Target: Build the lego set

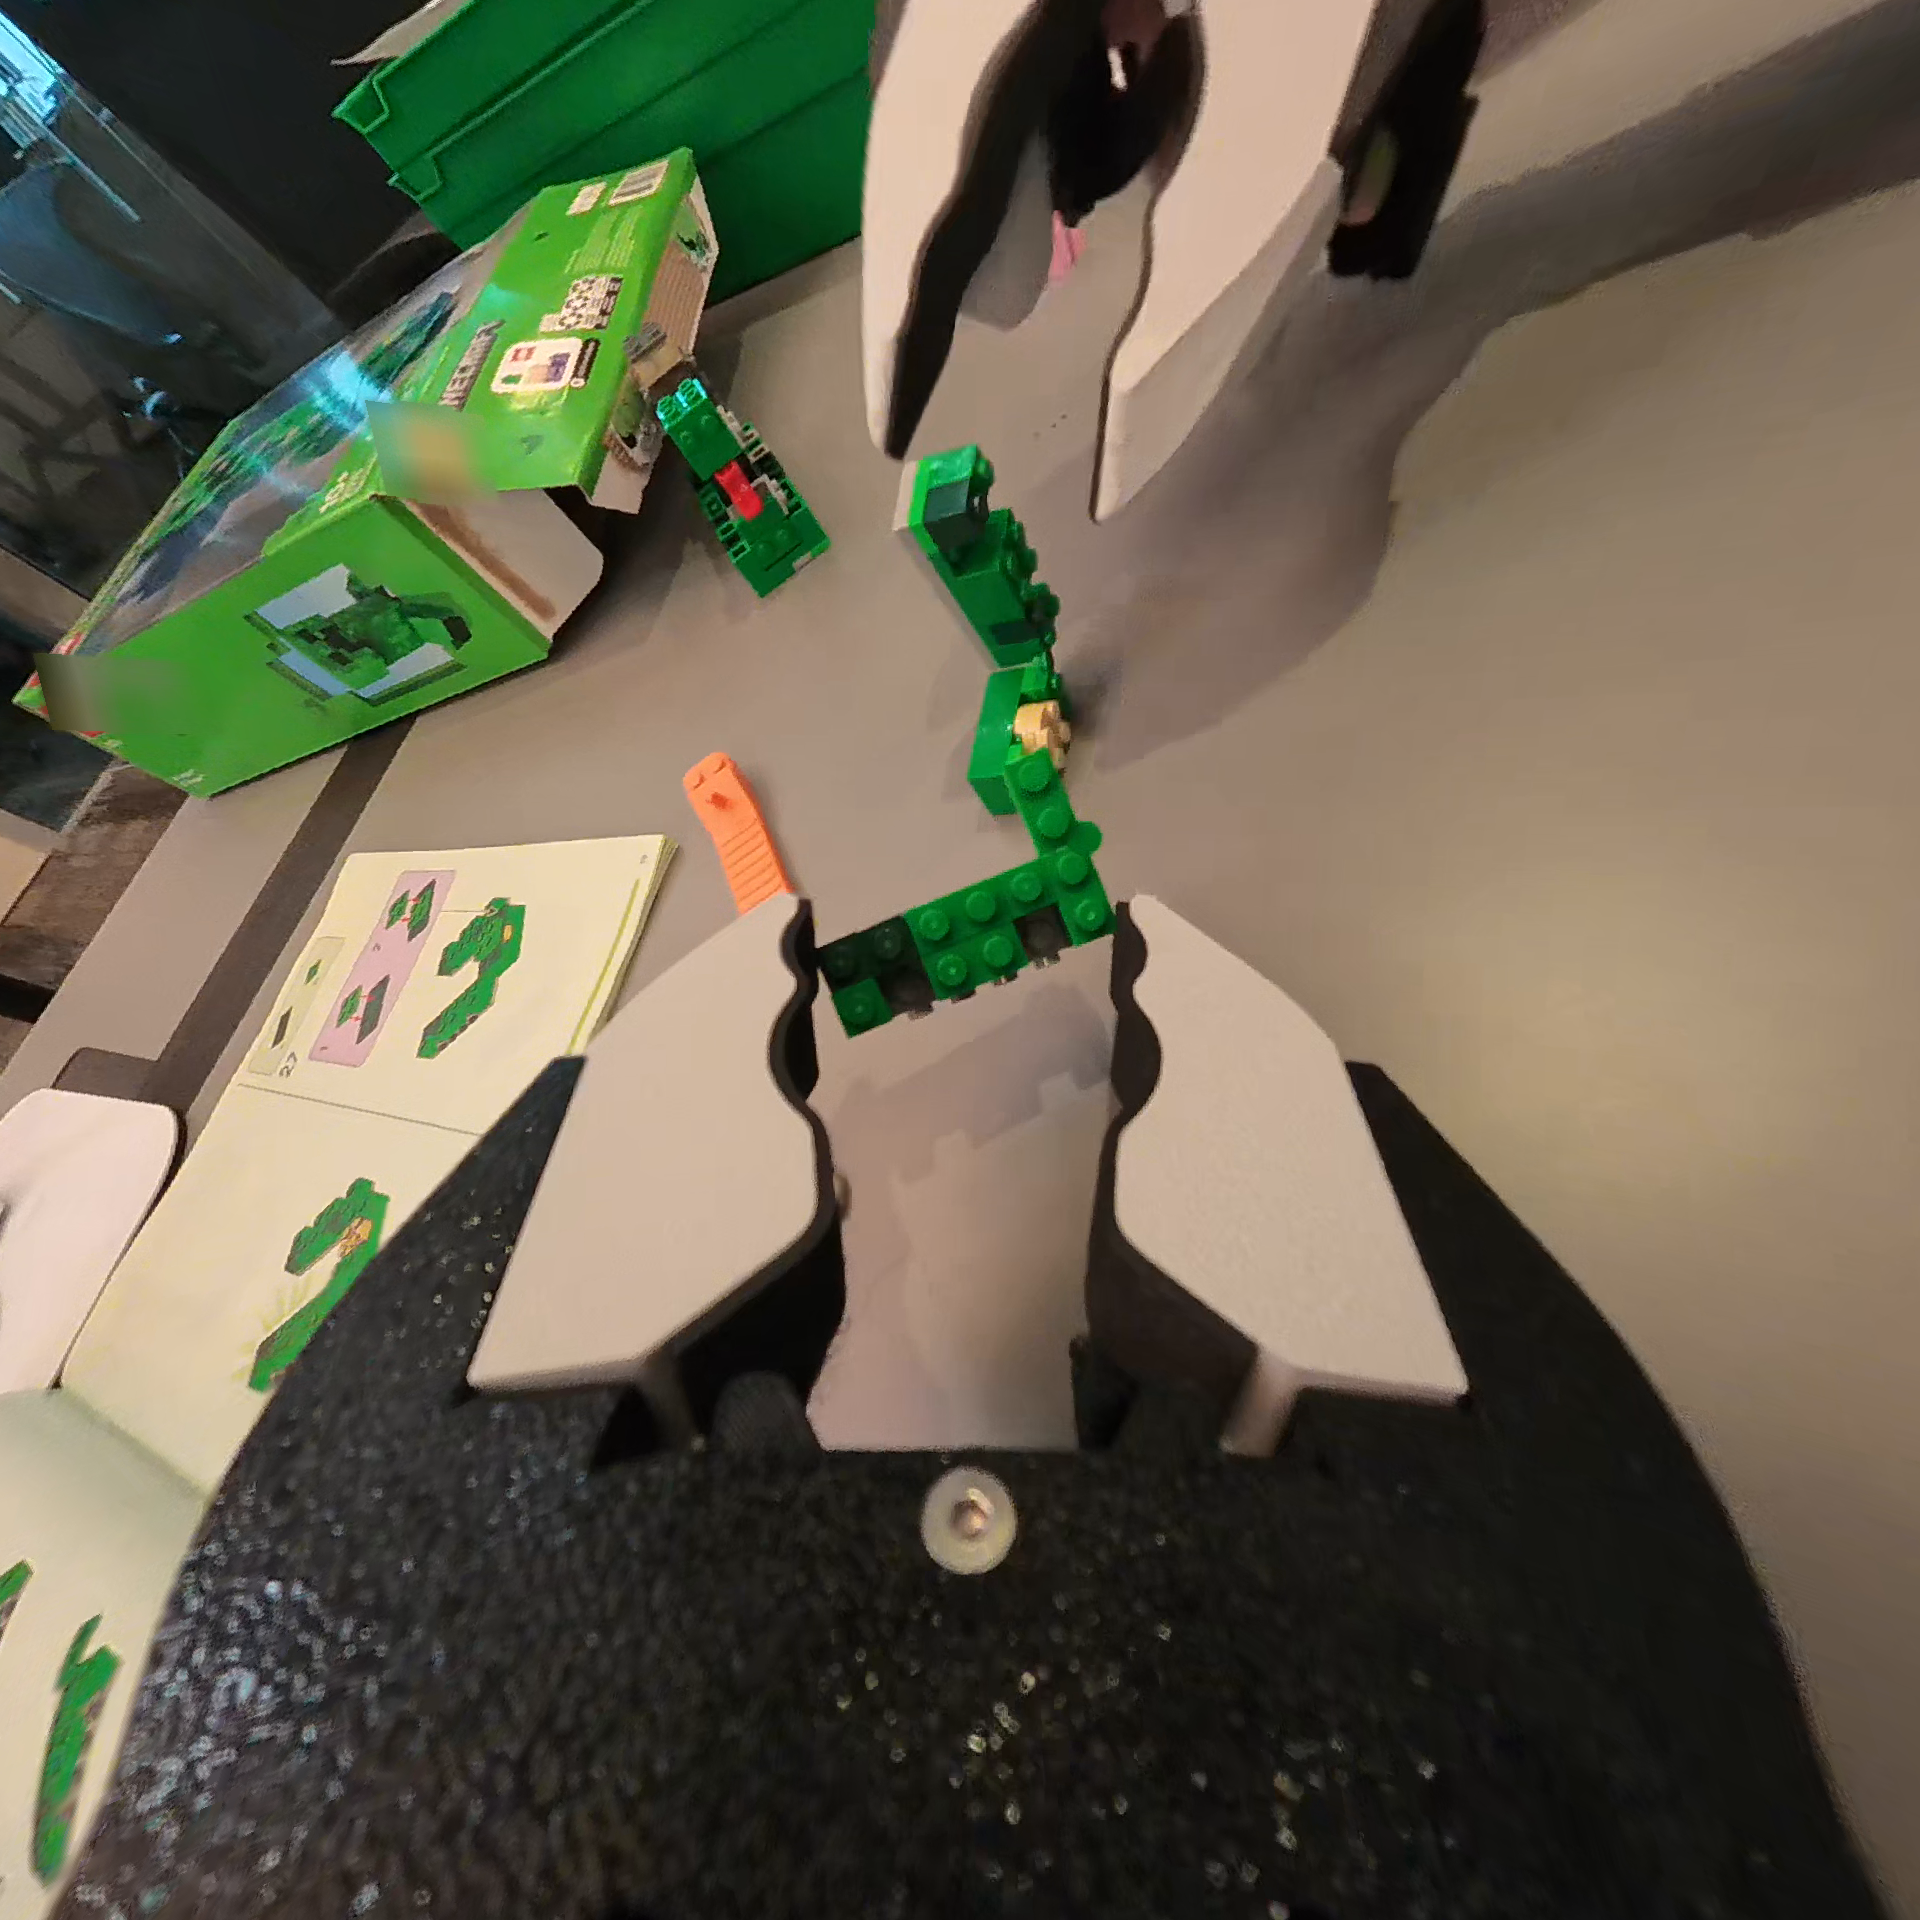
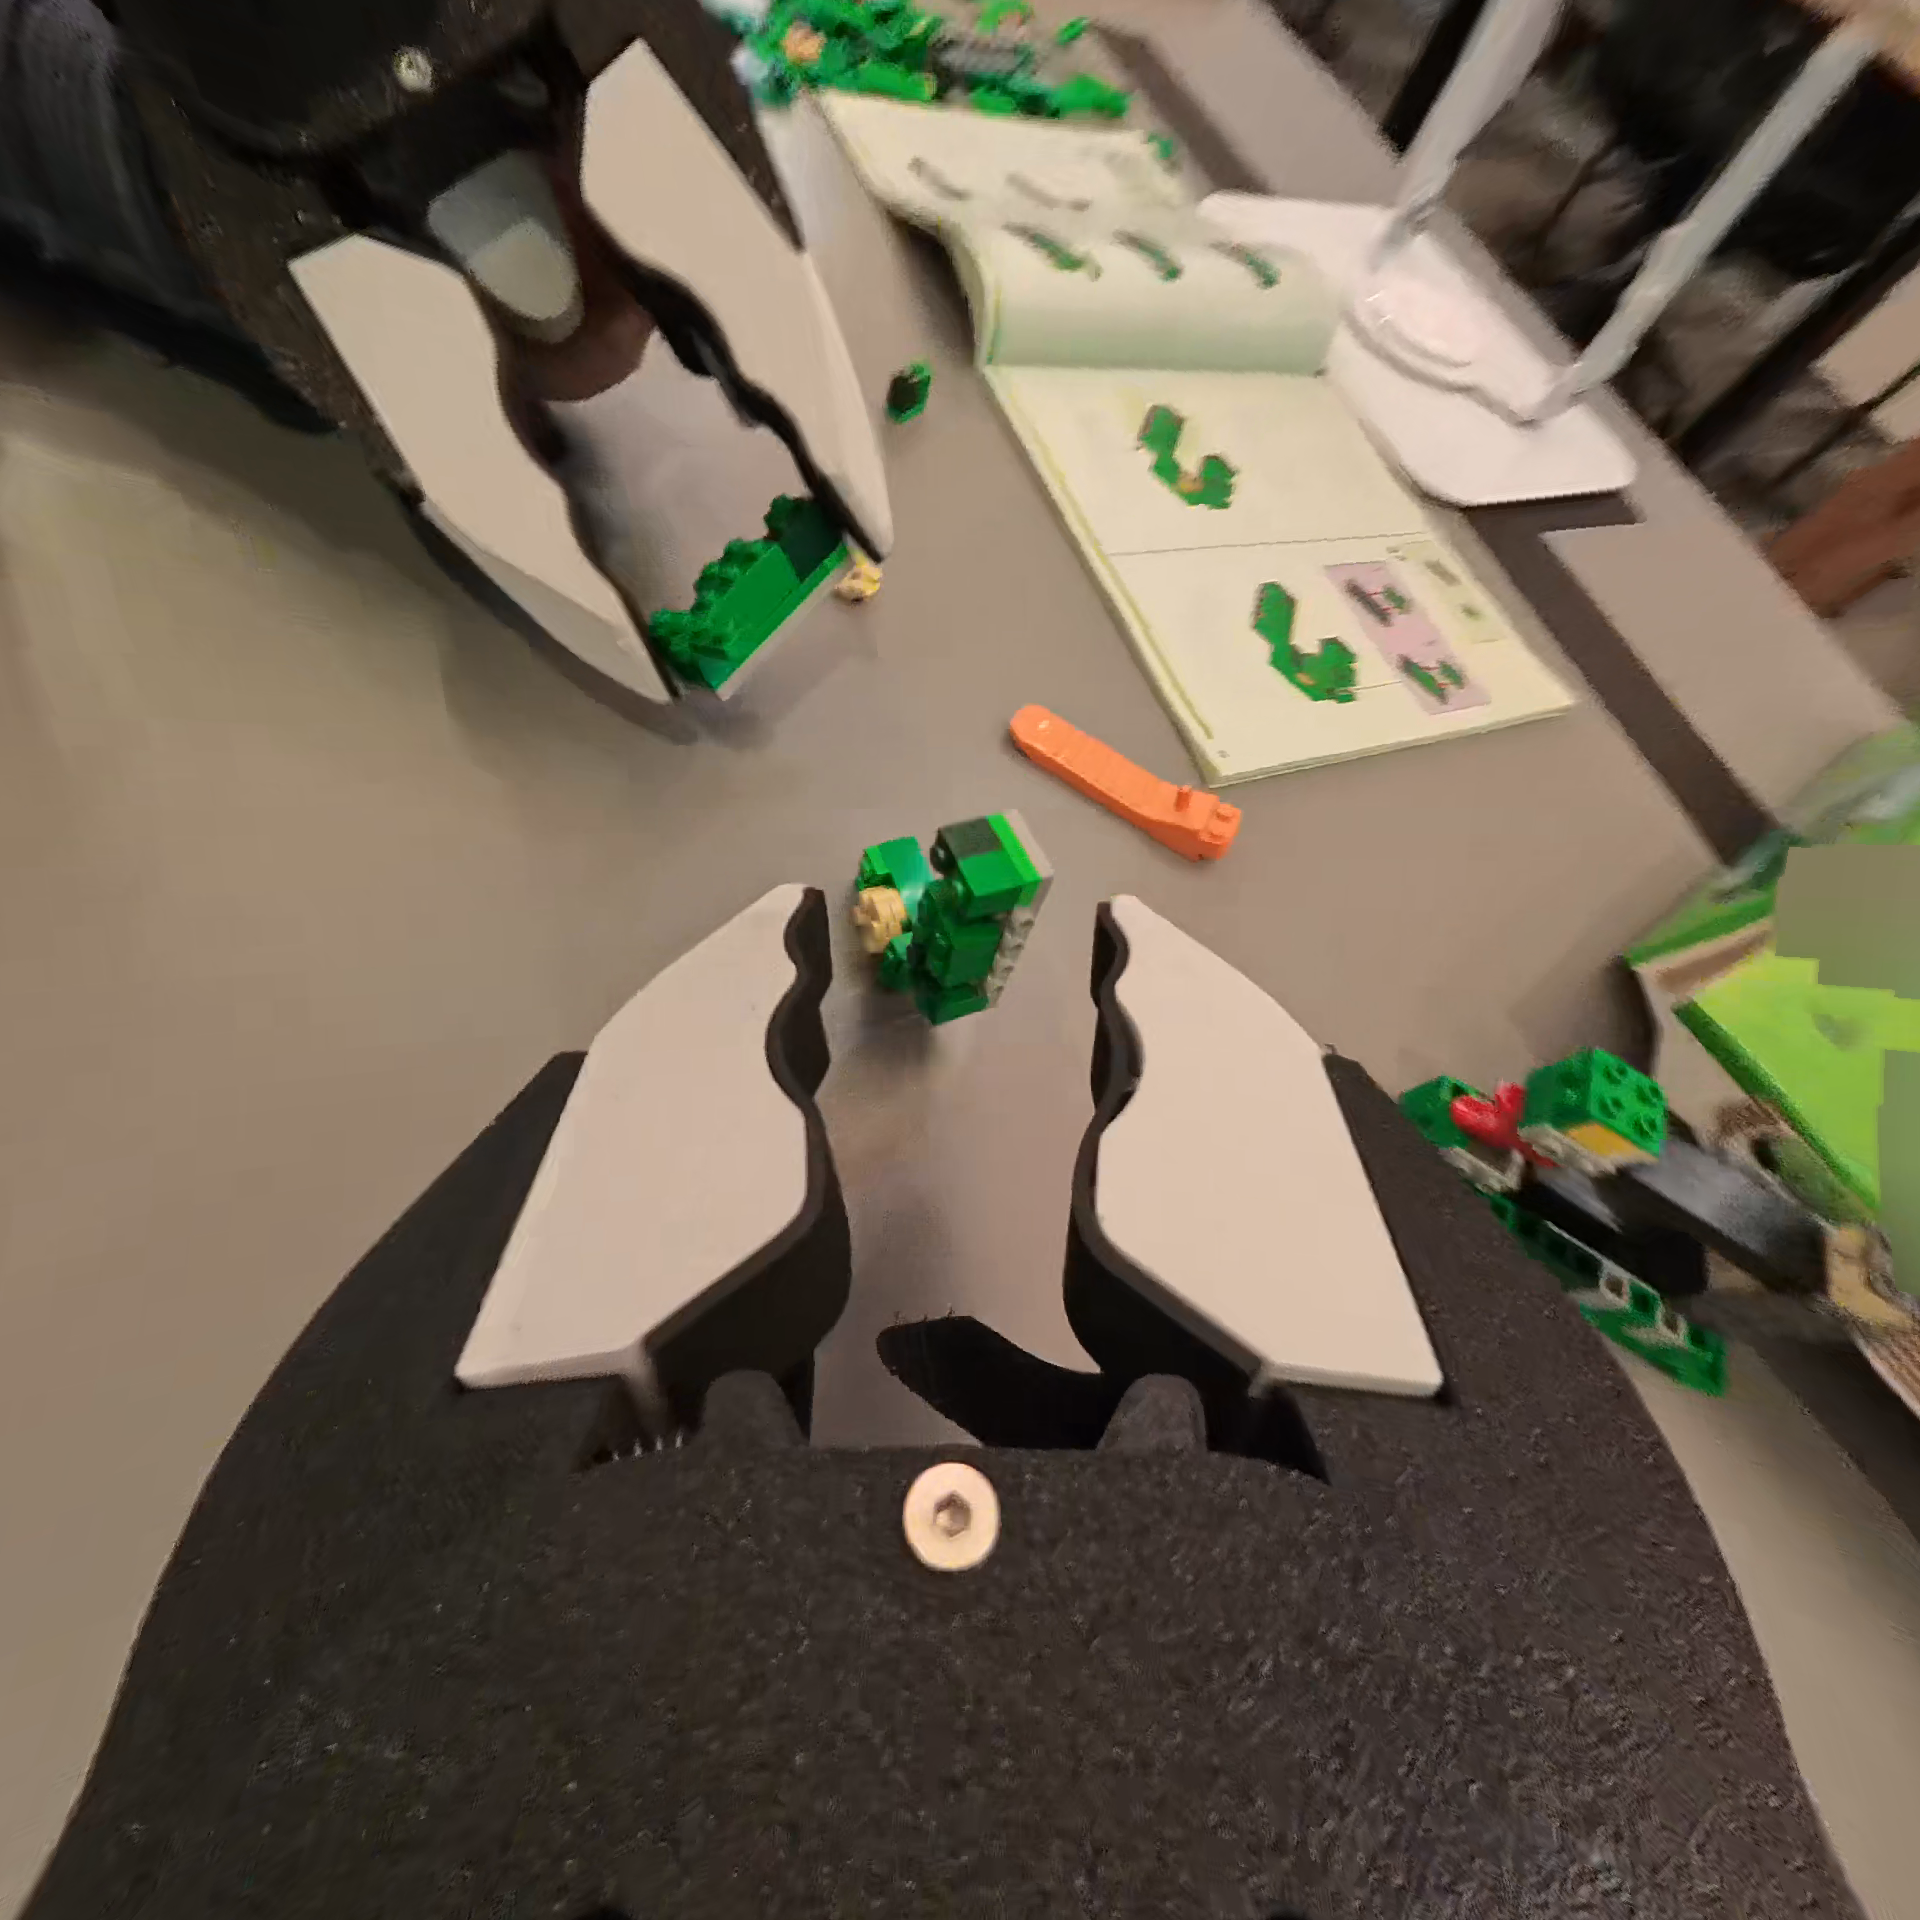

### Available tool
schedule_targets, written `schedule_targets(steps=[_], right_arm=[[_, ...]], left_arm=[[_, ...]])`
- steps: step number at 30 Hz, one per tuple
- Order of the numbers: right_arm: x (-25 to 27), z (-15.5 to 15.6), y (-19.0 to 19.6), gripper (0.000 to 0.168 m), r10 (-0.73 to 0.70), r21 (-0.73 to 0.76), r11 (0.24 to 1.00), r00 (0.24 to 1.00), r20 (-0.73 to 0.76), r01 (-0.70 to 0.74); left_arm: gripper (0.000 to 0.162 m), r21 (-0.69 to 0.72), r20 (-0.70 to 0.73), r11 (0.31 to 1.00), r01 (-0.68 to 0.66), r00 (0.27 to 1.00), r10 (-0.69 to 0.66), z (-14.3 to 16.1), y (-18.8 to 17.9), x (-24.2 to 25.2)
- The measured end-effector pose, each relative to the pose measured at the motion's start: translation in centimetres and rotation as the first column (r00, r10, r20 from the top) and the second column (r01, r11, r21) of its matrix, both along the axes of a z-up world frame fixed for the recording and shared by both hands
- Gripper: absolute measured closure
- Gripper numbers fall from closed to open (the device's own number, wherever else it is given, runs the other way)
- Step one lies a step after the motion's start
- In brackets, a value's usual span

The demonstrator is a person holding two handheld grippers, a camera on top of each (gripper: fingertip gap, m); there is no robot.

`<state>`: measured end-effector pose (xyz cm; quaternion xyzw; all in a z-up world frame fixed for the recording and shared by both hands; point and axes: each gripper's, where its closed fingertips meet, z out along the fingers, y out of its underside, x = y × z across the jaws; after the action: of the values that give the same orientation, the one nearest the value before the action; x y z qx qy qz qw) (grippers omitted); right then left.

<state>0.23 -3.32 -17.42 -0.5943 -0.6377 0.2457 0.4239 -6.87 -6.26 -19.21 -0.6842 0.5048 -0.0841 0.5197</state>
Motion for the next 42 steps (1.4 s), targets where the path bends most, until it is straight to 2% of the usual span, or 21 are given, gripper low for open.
schedule_targets(steps=[2, 4, 5, 6, 9, 12, 15, 17, 19, 22, 24, 28, 31, 33, 36, 42], right_arm=[[-0.5, -0.7, 0.4, 0.123, 0.032, -0.041, 0.999, 0.996, 0.083, -0.029], [-0.7, -1.5, 0.7, 0.134, 0.065, -0.077, 0.996, 0.986, 0.154, -0.054], [-0.7, -1.8, 0.7, 0.144, 0.076, -0.105, 0.993, 0.981, 0.178, -0.058], [-0.8, -1.9, 0.6, 0.146, 0.081, -0.146, 0.988, 0.981, 0.175, -0.055], [-0.9, -1.8, 1.4, 0.146, -0.025, -0.331, 0.940, 0.987, 0.162, 0.078], [-0.8, -1.9, 0.8, 0.147, -0.091, -0.594, 0.787, 0.984, 0.151, 0.164], [-0.6, -1.9, 0.1, 0.147, -0.145, -0.825, 0.524, 0.976, 0.161, 0.213], [-0.8, -1.5, 0.3, 0.149, -0.192, -0.913, 0.355, 0.972, 0.137, 0.199], [-0.5, -1.9, 1.0, 0.138, -0.237, -0.922, 0.317, 0.960, 0.152, 0.224], [0.2, -2.6, 1.3, 0.120, -0.251, -0.882, 0.378, 0.948, 0.195, 0.281], [0.6, -2.8, 1.4, 0.113, -0.262, -0.828, 0.465, 0.942, 0.209, 0.313], [1.8, -2.6, 2.3, 0.111, -0.305, -0.540, 0.755, 0.928, 0.212, 0.372], [1.5, -1.9, 1.6, 0.116, -0.247, -0.222, 0.934, 0.954, 0.169, 0.281], [1.1, -2.2, 0.6, 0.119, -0.184, -0.069, 0.977, 0.962, 0.202, 0.201], [0.1, -2.9, -0.7, 0.122, -0.108, 0.057, 0.994, 0.966, 0.235, 0.098], [-1.1, -4.0, -1.2, 0.123, -0.039, 0.174, 0.985, 0.962, 0.271, -0.009]], left_arm=[[0.108, 0.019, -0.020, 1.000, -0.002, 1.000, 0.003, 0.0, 0.1, -0.2], [0.108, 0.035, -0.038, 0.999, -0.003, 0.999, 0.005, -0.1, 0.1, -0.4], [0.108, 0.043, -0.045, 0.999, -0.005, 0.999, 0.007, -0.1, 0.2, -0.5], [0.108, 0.048, -0.050, 0.999, -0.006, 0.999, 0.009, 0.0, 0.2, -0.5], [0.108, 0.059, -0.049, 0.998, -0.010, 0.999, 0.013, 0.2, 0.2, -0.7], [0.108, 0.062, -0.040, 0.998, -0.011, 0.999, 0.013, 0.4, 0.2, -0.6], [0.108, 0.055, -0.038, 0.998, -0.008, 0.999, 0.010, 0.4, 0.2, -0.4], [0.108, 0.048, -0.040, 0.999, -0.006, 0.999, 0.008, 0.4, 0.1, -0.2], [0.108, 0.044, -0.045, 0.999, -0.009, 0.999, 0.011, 0.3, 0.0, -0.1], [0.108, 0.041, -0.050, 0.999, -0.021, 0.998, 0.023, 0.2, 0.1, -0.1], [0.108, 0.032, -0.047, 0.999, -0.030, 0.998, 0.032, 0.1, 0.2, -0.2], [0.108, -0.001, -0.030, 0.998, -0.058, 0.998, 0.058, 0.1, 0.7, -0.4], [0.108, -0.051, -0.013, 0.995, -0.080, 0.997, 0.080, 0.0, 1.1, -0.2], [0.108, -0.094, -0.017, 0.991, -0.093, 0.996, 0.092, -0.3, 1.2, 0.1], [0.108, -0.170, -0.051, 0.977, -0.130, 0.991, 0.123, -1.2, 1.6, 0.4], [0.108, -0.356, -0.070, 0.912, -0.204, 0.979, 0.192, -2.2, 2.1, 1.0]])
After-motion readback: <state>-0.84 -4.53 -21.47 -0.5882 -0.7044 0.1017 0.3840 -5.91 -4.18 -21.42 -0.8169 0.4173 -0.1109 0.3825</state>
